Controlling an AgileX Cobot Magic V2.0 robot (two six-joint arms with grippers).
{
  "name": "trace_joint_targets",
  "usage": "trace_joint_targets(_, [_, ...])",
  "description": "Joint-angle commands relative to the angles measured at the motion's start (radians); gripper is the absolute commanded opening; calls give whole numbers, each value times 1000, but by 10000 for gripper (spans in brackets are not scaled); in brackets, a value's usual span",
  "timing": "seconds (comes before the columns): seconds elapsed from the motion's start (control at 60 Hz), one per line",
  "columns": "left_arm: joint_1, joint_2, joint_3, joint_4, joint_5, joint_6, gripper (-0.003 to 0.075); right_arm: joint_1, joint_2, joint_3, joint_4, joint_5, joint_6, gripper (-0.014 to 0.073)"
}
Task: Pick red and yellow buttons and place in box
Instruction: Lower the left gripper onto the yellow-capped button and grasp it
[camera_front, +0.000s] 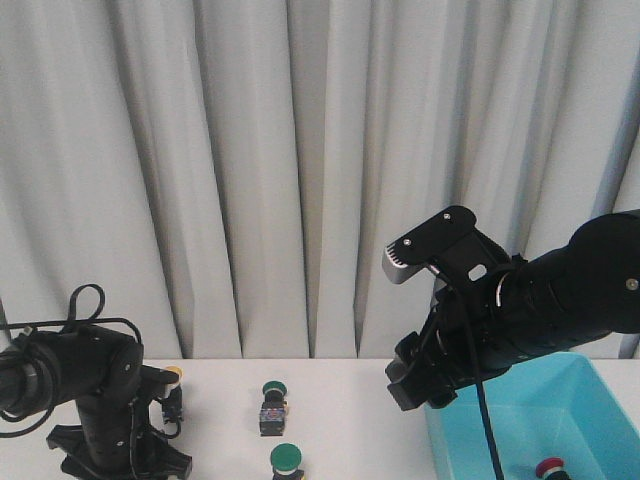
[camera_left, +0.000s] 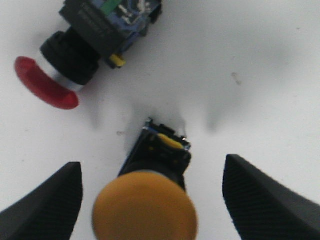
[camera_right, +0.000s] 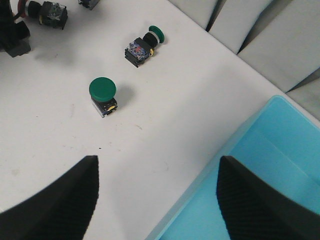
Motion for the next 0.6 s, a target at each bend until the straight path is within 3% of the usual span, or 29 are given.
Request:
trace_joint_targets(0.0, [20,-56,-25,4,13,-6,464,2,-41,-29,-1,-47,-2,487])
trace_joint_targets(0.083, [35,-56,-25,-6,25,-8,386,2,-41,-29,-1,-47,-2,487])
trace_joint_targets(0.35, [52,-62,-25,-32,11,-5,-4,2,-41,-29,-1,-47,1,487])
trace_joint_targets(0.583, [52,-81,-25,-77,-6,53,-7,2,-41,-29,-1,-47,1,487])
